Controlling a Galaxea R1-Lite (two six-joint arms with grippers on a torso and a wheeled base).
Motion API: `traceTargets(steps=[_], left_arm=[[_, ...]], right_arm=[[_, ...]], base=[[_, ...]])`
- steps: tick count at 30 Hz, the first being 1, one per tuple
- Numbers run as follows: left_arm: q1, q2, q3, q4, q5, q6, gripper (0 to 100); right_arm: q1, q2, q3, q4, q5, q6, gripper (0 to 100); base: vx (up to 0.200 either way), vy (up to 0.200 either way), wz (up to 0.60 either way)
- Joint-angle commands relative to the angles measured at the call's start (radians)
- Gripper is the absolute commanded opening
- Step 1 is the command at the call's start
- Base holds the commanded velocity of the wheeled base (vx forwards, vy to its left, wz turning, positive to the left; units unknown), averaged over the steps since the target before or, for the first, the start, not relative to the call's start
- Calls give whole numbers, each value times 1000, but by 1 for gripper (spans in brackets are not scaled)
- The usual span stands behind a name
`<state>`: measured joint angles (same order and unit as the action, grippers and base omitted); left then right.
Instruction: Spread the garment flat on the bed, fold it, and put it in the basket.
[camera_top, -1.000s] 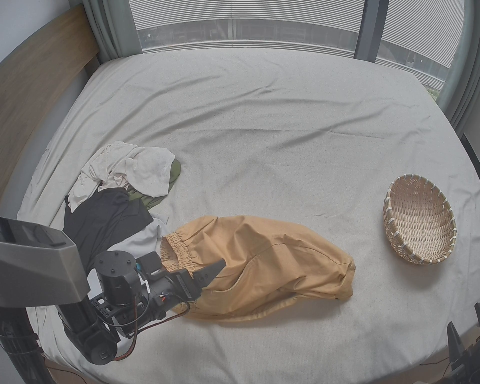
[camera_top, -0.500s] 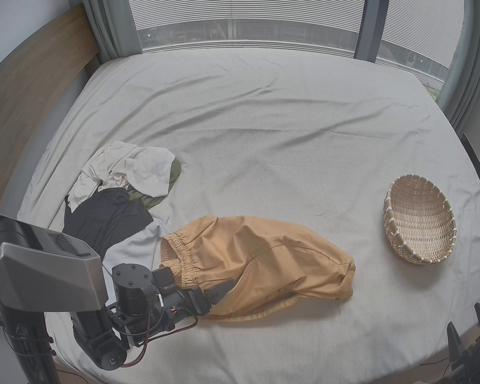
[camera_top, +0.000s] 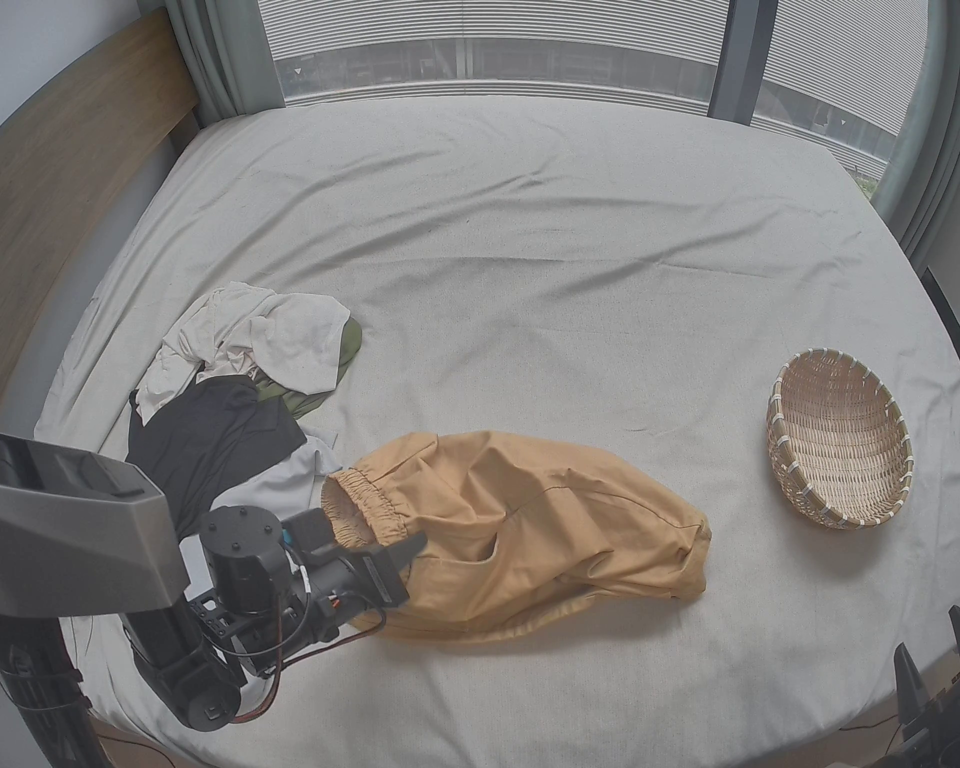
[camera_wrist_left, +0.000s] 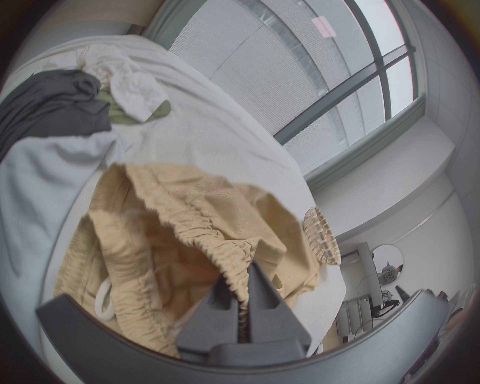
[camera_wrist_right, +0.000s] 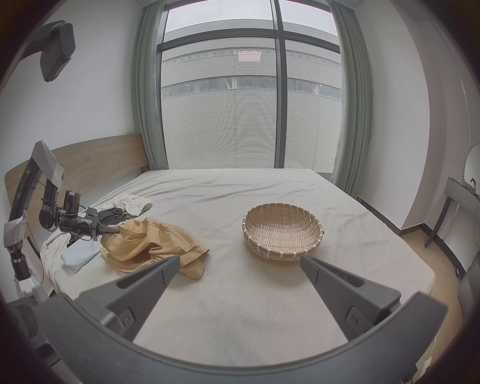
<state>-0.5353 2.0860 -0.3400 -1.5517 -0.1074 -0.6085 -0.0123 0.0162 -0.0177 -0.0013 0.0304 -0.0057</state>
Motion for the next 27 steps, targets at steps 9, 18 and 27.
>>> traceTargets(steps=[9,18,27], left_arm=[[110,-168,-149,-4,0,-7,0],[113,-170,-149,-5,2,-2,0],[118,-184,-123,-5,2,0,0]], right_arm=[[0,-2,18,-2,0,0,100],[-3,-1,-61,-97,0,16,100],[81,226,-199,-17,86,66,100]], base=[[0,0,0],[0,0,0],[0,0,0]])
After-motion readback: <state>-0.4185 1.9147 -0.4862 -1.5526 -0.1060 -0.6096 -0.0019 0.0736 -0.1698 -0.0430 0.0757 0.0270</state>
